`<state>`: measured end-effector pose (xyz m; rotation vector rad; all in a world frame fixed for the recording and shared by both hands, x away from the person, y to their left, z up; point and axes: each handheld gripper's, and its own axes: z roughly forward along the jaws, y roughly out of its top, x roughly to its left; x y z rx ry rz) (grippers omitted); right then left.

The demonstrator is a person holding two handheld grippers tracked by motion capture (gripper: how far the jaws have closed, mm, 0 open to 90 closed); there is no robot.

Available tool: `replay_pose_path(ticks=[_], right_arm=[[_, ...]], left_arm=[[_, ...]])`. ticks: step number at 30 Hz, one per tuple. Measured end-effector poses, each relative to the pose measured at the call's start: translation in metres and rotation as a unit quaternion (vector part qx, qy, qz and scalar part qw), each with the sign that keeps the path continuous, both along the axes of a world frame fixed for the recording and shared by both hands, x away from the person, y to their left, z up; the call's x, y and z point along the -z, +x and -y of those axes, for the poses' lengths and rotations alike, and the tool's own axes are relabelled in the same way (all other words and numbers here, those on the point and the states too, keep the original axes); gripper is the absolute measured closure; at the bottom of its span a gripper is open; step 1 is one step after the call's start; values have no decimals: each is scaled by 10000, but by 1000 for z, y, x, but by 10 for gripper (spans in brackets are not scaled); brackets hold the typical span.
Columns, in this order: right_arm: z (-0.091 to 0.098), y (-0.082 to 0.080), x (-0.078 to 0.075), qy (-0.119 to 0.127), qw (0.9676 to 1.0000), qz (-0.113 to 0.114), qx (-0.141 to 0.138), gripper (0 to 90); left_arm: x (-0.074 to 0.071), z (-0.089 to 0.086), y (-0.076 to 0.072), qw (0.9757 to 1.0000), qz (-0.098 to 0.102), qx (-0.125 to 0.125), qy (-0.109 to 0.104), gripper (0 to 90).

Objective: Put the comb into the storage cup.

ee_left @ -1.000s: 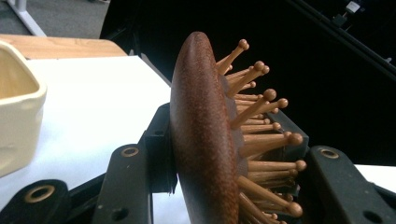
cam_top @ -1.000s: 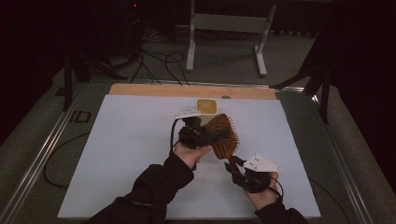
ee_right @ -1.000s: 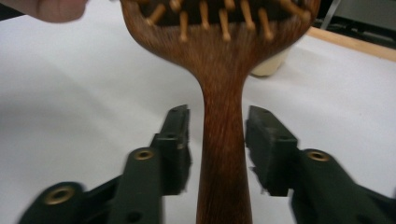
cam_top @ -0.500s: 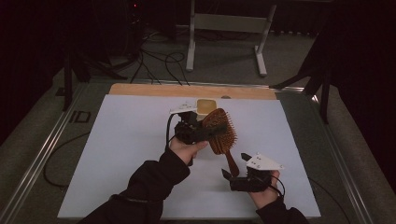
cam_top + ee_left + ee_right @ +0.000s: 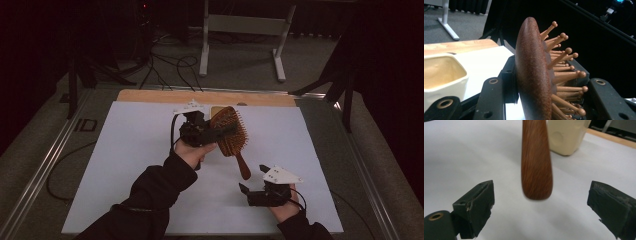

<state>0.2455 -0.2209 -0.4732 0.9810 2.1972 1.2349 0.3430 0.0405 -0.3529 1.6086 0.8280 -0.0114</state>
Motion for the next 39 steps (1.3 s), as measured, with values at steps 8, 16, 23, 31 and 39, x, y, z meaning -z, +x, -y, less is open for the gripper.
replay_pose_path(ticks=[8,16,23,31,39], right_arm=[[0,-4,1,1,9996,13,-268,73],[3,-5,1,-14,9997,35,-224,74],[6,-7,0,21,9998,29,-203,74],[8,-8,-1,17,9998,74,-192,73],[10,-9,-2,45,9998,100,-155,74]], left_arm=[[-15,-10,5,9998,138,-123,-14,539],[-29,-18,12,9993,294,-249,3,539],[-43,-23,21,9987,369,-361,15,540],[-57,-25,32,9975,473,-520,14,541],[-69,-25,44,9963,536,-667,12,541]])
